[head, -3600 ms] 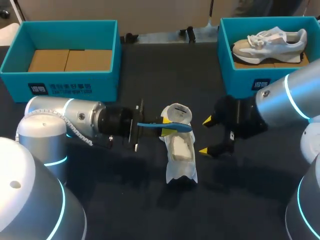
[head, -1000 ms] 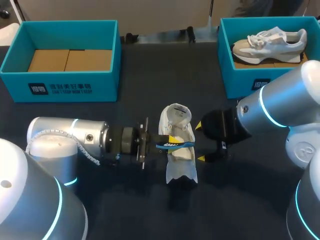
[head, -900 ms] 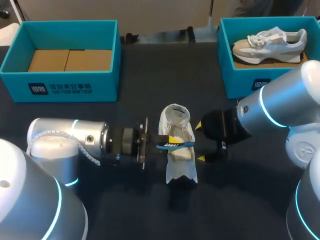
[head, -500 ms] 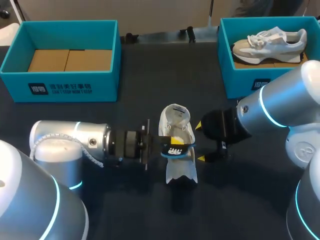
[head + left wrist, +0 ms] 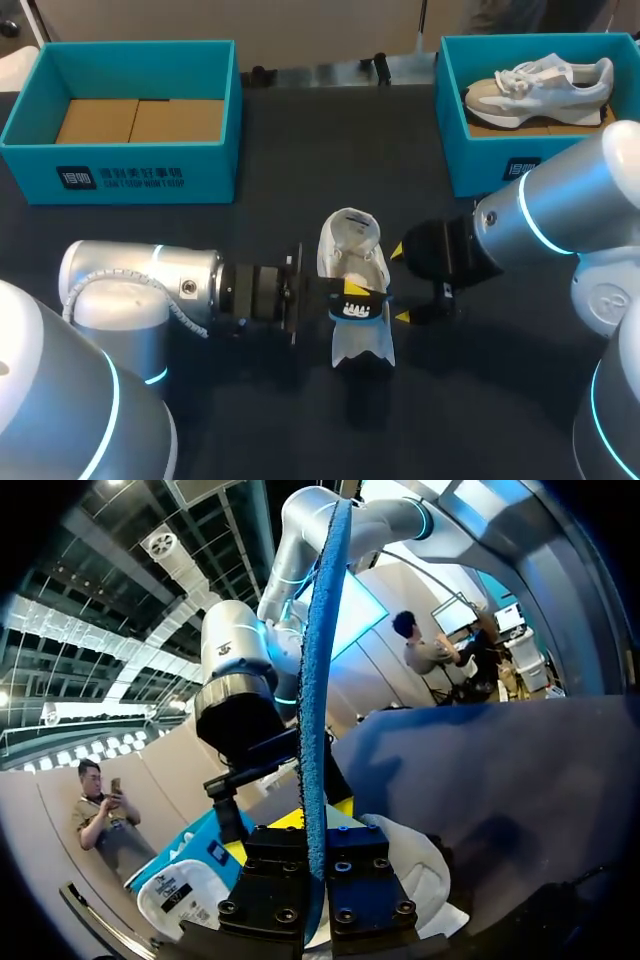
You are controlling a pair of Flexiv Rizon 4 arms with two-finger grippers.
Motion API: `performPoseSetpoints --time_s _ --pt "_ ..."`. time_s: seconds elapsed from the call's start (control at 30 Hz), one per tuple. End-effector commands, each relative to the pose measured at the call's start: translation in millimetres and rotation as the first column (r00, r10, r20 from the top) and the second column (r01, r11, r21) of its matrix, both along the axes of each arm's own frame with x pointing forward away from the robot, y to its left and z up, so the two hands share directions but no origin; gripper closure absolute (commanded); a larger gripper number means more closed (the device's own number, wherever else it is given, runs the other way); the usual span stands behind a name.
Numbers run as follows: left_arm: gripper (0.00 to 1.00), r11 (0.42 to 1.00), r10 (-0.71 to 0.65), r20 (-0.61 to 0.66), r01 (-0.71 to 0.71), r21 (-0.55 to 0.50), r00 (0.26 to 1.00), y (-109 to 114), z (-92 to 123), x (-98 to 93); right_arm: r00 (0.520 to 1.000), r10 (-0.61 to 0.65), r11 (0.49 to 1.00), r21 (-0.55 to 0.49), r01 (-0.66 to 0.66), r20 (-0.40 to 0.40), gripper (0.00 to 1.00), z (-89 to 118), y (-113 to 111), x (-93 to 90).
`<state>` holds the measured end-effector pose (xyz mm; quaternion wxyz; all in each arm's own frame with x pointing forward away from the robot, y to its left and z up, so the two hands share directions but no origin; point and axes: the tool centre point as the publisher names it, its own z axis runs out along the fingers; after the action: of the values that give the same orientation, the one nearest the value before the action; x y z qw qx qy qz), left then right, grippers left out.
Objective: Take the shoe out of the shoebox, open the shoe tongue, remove and reinsert the insole, then place the shoe into the shoebox
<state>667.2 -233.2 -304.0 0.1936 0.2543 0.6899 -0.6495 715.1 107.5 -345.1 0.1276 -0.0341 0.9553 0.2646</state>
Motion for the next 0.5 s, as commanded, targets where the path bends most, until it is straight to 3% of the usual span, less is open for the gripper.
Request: performPoseSetpoints --time_s 0.03,0.5 --pt "1.00 1.000 -0.004 -0.001 0.004 0.013 1.000 -4.6 -6.0 4.6 1.000 -0.002 1.000 -0.001 0.002 0.002 0.00 -0.4 0.0 -1.2" --pt "1.00 0.999 -0.008 0.028 0.007 0.031 1.000 -10.4 -21.5 17.1 1.000 -0.002 1.000 -0.001 0.002 0.002 0.00 -0.4 0.0 -1.2"
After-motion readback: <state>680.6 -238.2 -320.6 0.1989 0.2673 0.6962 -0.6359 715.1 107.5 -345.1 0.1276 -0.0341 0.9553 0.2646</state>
